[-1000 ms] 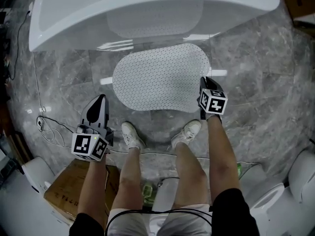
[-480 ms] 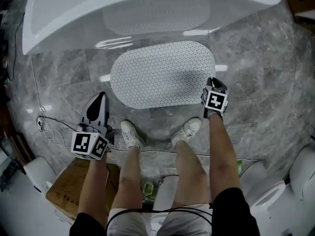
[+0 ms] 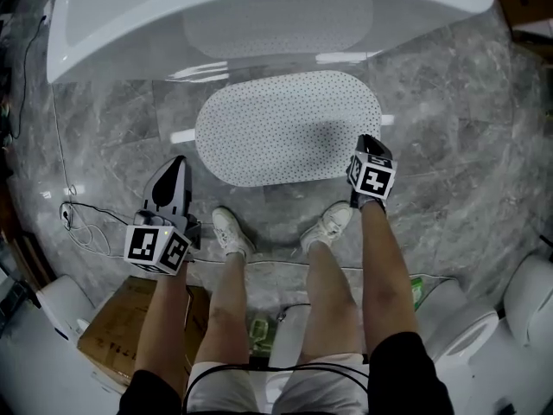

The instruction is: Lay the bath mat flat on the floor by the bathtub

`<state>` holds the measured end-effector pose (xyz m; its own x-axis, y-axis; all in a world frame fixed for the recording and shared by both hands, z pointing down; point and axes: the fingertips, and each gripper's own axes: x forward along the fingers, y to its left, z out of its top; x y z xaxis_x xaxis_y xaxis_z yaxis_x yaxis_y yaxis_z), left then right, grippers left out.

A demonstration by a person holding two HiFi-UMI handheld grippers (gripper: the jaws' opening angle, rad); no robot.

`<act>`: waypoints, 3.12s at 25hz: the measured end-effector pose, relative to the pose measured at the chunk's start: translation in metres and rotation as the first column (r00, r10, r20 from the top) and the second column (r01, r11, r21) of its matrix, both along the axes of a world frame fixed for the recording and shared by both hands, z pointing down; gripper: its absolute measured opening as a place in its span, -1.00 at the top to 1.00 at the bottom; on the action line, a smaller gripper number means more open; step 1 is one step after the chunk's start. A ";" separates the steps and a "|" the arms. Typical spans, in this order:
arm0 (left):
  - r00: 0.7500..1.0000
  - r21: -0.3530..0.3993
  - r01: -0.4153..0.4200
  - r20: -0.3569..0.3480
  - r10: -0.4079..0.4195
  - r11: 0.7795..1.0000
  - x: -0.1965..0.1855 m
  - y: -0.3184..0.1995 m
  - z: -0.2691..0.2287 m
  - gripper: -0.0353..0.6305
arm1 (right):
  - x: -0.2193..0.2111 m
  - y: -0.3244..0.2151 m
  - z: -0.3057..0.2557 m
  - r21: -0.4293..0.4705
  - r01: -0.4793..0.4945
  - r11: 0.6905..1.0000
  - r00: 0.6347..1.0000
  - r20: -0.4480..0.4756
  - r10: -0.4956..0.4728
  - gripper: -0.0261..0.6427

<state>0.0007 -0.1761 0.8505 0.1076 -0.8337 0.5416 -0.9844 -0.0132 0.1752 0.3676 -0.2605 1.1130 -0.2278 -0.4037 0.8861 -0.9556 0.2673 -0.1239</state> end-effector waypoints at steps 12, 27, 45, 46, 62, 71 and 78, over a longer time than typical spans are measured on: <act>0.999 0.058 -0.025 -0.033 0.027 0.998 -0.019 0.010 -0.056 0.85 | -0.090 0.036 -0.127 0.168 0.070 0.983 0.967 0.231 -0.108 0.83; 0.999 0.186 0.037 -0.038 -0.031 0.982 -0.067 0.024 -0.185 0.85 | -0.150 0.034 -0.359 0.449 0.199 0.871 0.889 0.291 -0.353 0.84; 0.999 0.324 0.031 0.031 -0.044 0.945 -0.099 0.056 -0.377 0.85 | -0.170 0.042 -0.602 0.655 0.175 0.735 0.845 0.283 -0.454 0.84; 0.998 0.328 0.033 0.041 -0.049 0.944 -0.102 0.058 -0.385 0.85 | -0.171 0.041 -0.612 0.662 0.170 0.730 0.845 0.282 -0.454 0.84; 0.987 0.440 0.057 0.109 -0.117 0.896 -0.128 0.066 -0.494 0.85 | -0.190 0.029 -0.746 0.773 0.158 0.614 0.820 0.243 -0.517 0.84; 0.987 0.521 0.069 0.090 -0.135 0.851 -0.134 0.067 -0.551 0.85 | -0.197 0.037 -0.794 0.813 0.130 0.567 0.797 0.255 -0.547 0.84; 0.985 0.567 0.059 0.099 -0.139 0.822 -0.122 0.084 -0.577 0.85 | -0.188 0.057 -0.809 0.836 0.111 0.537 0.784 0.258 -0.564 0.84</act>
<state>-0.1215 -0.0917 0.2740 -0.0298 -0.9994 -0.0191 -0.9988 0.0290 0.0383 0.1795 -0.2037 0.3035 -0.7645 -0.6438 0.0323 -0.6440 0.7606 -0.0826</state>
